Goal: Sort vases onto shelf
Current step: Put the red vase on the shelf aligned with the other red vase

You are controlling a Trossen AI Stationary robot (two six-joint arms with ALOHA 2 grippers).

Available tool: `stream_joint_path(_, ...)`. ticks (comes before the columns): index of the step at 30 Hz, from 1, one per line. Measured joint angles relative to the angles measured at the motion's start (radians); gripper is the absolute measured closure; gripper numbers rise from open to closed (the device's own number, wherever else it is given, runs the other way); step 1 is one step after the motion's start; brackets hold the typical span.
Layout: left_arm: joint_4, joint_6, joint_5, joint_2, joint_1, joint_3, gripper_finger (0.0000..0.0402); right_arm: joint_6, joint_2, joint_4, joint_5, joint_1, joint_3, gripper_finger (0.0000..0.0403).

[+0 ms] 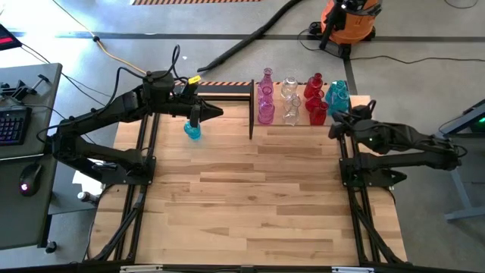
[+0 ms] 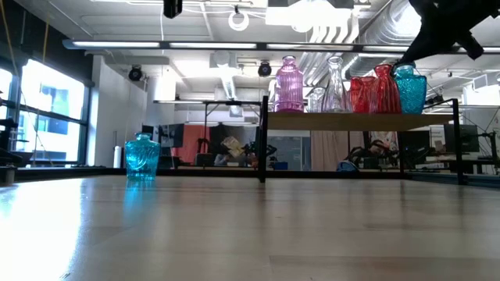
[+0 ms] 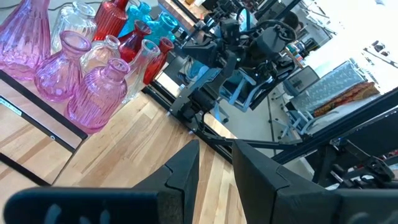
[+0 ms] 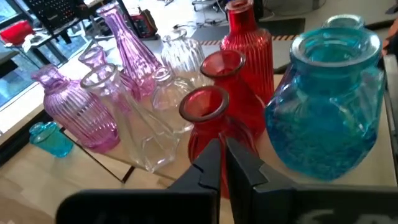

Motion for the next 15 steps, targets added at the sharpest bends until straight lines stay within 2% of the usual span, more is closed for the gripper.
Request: stream_joint_path(15,0.000,0.000,0.000,0.000,0.000,0.000,0.0314,0.196,0.108,-0.067,0.011,0.000,0.000,0.0402)
